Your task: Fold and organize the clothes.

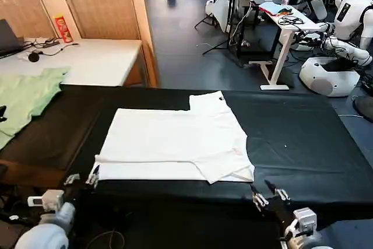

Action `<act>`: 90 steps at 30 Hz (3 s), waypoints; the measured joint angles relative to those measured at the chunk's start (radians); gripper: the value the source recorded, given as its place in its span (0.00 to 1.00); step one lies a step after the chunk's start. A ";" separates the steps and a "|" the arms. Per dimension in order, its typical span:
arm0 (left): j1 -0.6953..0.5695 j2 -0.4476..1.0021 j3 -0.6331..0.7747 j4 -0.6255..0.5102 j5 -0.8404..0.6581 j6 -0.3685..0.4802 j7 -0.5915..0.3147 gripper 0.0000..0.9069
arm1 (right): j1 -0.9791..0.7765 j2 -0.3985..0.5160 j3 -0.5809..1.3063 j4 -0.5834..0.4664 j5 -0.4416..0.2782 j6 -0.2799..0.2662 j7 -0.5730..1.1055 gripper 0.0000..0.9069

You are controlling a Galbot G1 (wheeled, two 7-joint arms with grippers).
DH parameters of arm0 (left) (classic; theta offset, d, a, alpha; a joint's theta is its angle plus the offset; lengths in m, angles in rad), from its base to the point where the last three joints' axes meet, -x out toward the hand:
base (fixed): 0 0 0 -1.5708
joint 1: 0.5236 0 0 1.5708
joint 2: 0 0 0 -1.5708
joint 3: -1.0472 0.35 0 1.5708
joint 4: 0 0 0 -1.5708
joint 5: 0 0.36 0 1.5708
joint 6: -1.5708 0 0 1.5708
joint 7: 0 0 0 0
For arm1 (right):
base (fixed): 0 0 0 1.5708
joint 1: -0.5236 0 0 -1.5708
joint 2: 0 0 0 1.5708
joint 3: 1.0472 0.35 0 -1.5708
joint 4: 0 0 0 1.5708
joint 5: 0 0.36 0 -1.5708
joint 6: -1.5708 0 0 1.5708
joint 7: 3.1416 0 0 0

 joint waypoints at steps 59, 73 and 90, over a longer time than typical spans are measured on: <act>-1.152 -0.092 0.444 1.047 -0.121 0.132 0.136 0.97 | 1.436 0.289 -0.468 -1.515 -0.022 -0.039 0.023 0.95; -1.178 -0.100 0.443 1.117 -0.089 0.110 0.163 0.28 | 1.423 0.304 -0.456 -1.520 -0.023 -0.051 0.020 0.27; -1.183 -0.109 0.439 1.129 -0.081 0.100 0.169 0.17 | 1.384 0.282 -0.455 -1.461 0.006 -0.028 -0.002 0.02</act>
